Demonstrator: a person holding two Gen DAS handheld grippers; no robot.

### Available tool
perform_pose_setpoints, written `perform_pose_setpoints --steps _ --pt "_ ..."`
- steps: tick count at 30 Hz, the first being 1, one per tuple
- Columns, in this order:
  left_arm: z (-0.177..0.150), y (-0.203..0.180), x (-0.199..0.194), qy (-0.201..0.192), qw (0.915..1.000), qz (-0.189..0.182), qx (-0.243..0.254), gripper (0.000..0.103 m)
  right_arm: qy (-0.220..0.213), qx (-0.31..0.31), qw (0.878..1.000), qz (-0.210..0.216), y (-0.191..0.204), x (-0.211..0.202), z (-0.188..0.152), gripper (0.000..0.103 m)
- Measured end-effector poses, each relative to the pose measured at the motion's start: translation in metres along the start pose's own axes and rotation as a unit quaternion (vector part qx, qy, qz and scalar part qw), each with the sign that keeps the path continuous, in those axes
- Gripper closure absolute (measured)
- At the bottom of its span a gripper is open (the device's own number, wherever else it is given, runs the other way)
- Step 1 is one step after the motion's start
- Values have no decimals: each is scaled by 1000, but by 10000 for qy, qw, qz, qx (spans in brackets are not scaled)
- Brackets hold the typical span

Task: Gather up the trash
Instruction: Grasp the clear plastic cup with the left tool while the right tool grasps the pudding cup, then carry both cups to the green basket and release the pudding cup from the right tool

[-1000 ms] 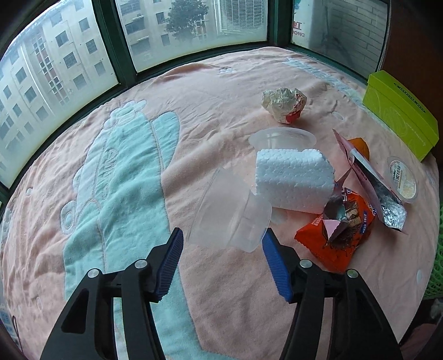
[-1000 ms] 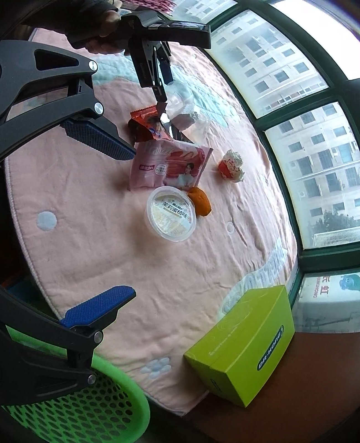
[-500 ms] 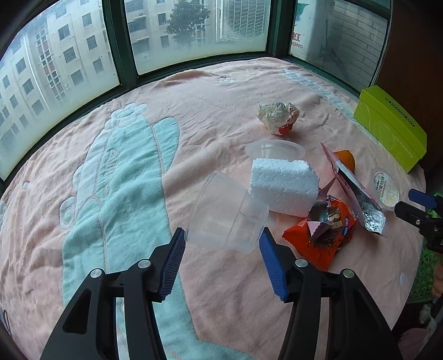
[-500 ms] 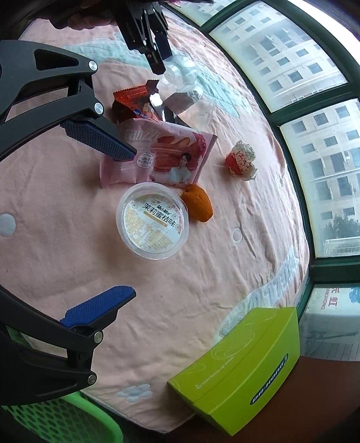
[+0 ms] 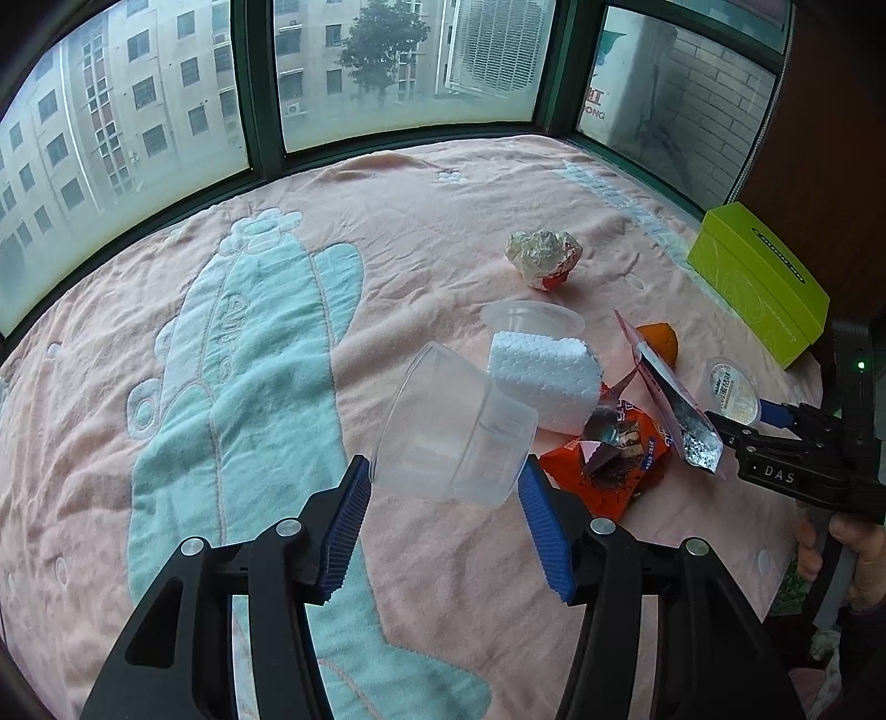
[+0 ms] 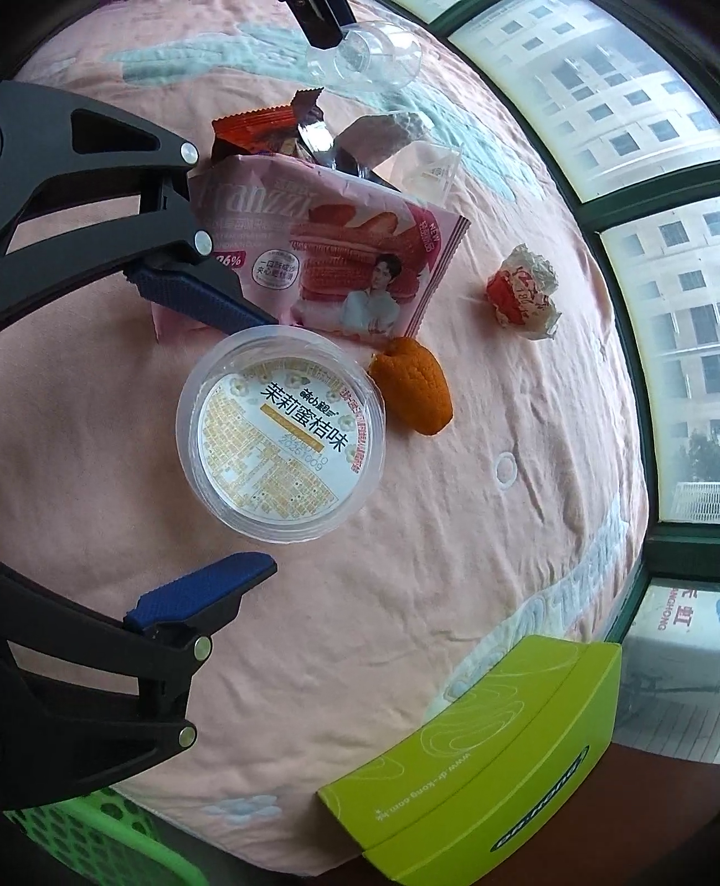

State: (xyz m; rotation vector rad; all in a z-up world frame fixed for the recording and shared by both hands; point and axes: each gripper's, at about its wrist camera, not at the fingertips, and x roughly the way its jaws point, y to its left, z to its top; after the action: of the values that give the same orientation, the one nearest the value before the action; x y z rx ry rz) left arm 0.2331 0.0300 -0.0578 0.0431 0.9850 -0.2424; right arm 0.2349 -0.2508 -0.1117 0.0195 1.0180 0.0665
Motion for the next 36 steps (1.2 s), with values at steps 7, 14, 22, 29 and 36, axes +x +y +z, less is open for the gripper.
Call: perform_pose_setpoints --steps 7,14,22,29,36 --pt "-1 -8 -20 -158 9998 -121 26 50 -129 76 9998 151 -1 -19 -6 48" --pt "-2 -14 -41 -292 9992 -260 5 50 -277 129 9991 294 0 -43 -17 48" --pt "-2 -36 -67 -510 9972 -521 169 50 -628 274 9971 342 -7 -95 -43 48" --pt "-3 -78 -80 -615 9931 -886 469 50 -786 679 9945 126 -38 -139 -77 48" --pt "-7 -138 -84 -606 9856 -1342 837 50 -837 1158 9891 -350 -85 -174 -121 48"
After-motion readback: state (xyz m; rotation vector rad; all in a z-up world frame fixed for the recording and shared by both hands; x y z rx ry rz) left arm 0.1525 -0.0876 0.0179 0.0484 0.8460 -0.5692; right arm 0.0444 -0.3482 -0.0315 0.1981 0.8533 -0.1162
